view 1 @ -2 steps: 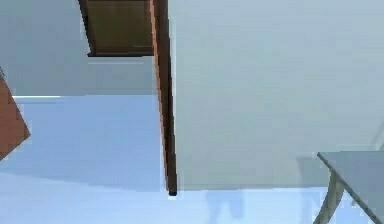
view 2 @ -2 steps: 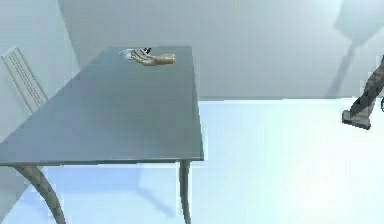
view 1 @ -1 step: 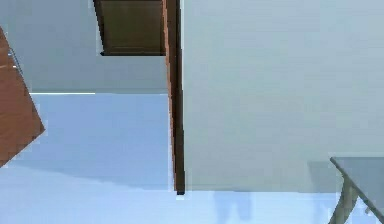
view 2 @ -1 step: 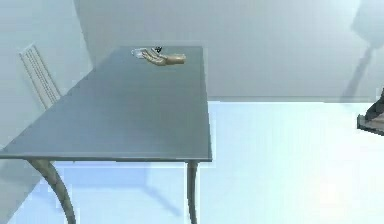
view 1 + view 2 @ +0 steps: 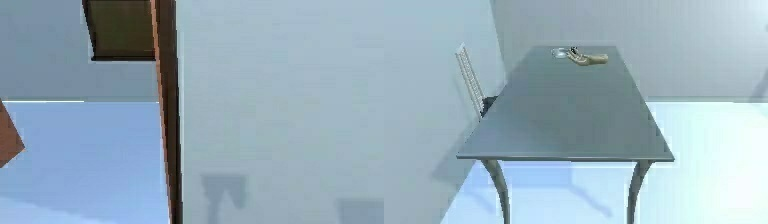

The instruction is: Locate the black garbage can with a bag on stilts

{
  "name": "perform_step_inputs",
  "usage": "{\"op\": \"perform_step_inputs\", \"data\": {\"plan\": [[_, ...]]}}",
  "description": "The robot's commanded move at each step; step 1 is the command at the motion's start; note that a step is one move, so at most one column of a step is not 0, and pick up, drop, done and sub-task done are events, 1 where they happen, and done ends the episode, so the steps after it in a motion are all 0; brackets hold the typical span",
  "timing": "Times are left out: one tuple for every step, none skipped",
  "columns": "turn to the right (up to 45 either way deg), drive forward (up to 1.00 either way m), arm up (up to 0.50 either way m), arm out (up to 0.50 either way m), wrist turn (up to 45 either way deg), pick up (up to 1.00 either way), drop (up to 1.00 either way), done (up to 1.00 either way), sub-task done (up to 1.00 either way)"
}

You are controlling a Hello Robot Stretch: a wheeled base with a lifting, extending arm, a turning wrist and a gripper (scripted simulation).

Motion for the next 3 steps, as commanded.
{"op": "perform_step_inputs", "data": {"plan": [[-36.0,0.0,0.0,0.0,0.0,0.0,0.0,0.0,0.0],[0.0,0.95,0.0,0.0,0.0,0.0,0.0,0.0,0.0],[18.0,0.0,0.0,0.0,0.0,0.0,0.0,0.0,0.0]]}}
